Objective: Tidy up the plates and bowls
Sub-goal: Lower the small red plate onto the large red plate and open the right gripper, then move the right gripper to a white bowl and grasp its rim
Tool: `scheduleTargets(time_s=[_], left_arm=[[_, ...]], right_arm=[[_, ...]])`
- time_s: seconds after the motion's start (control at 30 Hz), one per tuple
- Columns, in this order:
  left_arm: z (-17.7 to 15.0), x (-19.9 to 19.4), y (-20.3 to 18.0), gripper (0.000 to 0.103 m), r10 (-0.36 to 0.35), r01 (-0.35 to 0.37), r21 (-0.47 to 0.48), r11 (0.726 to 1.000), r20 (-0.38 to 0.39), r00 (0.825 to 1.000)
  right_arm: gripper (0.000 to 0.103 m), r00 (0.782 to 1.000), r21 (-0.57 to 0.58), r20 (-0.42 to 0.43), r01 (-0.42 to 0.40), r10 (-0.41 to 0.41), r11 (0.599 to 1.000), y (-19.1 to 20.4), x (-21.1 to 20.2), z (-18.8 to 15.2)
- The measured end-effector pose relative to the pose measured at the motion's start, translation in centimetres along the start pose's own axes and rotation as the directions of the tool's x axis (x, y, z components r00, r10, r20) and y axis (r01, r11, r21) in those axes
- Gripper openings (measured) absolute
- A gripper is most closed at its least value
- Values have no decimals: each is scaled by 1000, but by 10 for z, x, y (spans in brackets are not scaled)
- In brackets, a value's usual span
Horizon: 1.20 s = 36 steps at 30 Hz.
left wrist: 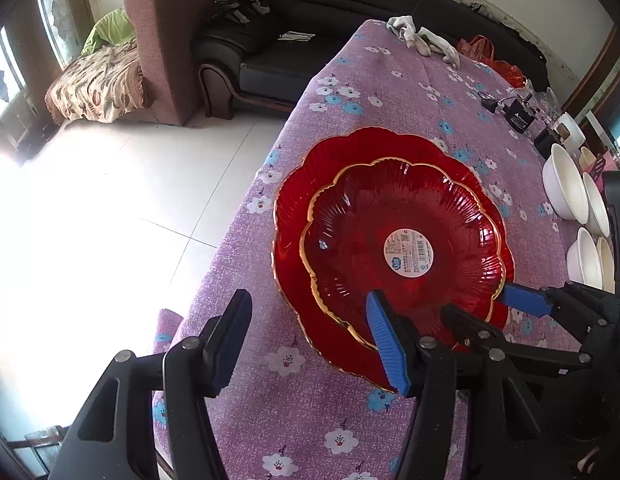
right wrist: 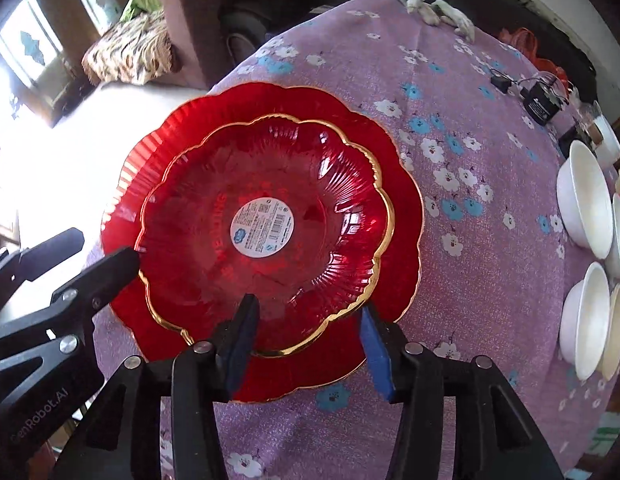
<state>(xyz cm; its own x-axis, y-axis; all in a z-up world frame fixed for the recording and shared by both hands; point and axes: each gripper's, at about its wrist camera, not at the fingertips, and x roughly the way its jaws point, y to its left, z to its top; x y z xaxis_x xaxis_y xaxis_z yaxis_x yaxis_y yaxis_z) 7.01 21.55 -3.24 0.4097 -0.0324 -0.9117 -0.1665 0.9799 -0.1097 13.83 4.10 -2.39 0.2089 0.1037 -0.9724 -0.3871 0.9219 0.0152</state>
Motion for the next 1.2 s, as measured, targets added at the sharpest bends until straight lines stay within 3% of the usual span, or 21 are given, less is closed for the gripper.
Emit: scheduleTargets(time_s=[0.07, 0.17, 0.23, 0.4, 0.53, 0.63, 0.7, 0.93, 1.13, 1.2], left_arm=[[0, -2, 5, 59, -3, 3, -18, 1000, 2, 1000], [-1, -6, 9, 59, -9, 9, -26, 1000, 11, 1000], [-2, -10, 10, 59, -7, 8, -23, 1000, 16, 1000], [-3, -16, 9, 59, -8, 9, -28, 1000, 27, 1000], [-4, -25, -3, 59, -12, 13, -16, 1000, 50, 999], [-4, -31, -26, 60, -19, 17, 21, 1000, 75, 997], [-5, -32, -49, 60, -32, 27, 67, 997, 78, 996], [-15, -30, -128, 65, -78, 61, 203, 977, 77, 994], [-29, -26, -166, 70, -103, 78, 212, 974, 108, 989], [-36, -26, -176, 71, -106, 77, 213, 974, 127, 986]], right_arm=[[64, 997, -56, -70, -19, 15, 998, 5, 4, 4], [64, 989, -68, -147, -44, 34, 997, 0, 10, 10], [64, 980, -58, -178, -99, 87, 993, -7, 10, 13], [65, 967, 13, -140, -211, 211, 977, -34, -11, 11], [65, 966, 61, 2, -257, 258, 964, -70, -40, -4], [70, 939, 145, 186, -317, 289, 937, -109, -65, -35], [76, 910, 206, 309, -349, 277, 914, -137, -79, -59], [76, 852, 396, 506, -367, 134, 842, -241, -105, -153], [82, 761, 495, 649, -402, -20, 770, -297, -130, -214], [82, 741, 519, 668, -405, -62, 753, -308, -131, -231]])
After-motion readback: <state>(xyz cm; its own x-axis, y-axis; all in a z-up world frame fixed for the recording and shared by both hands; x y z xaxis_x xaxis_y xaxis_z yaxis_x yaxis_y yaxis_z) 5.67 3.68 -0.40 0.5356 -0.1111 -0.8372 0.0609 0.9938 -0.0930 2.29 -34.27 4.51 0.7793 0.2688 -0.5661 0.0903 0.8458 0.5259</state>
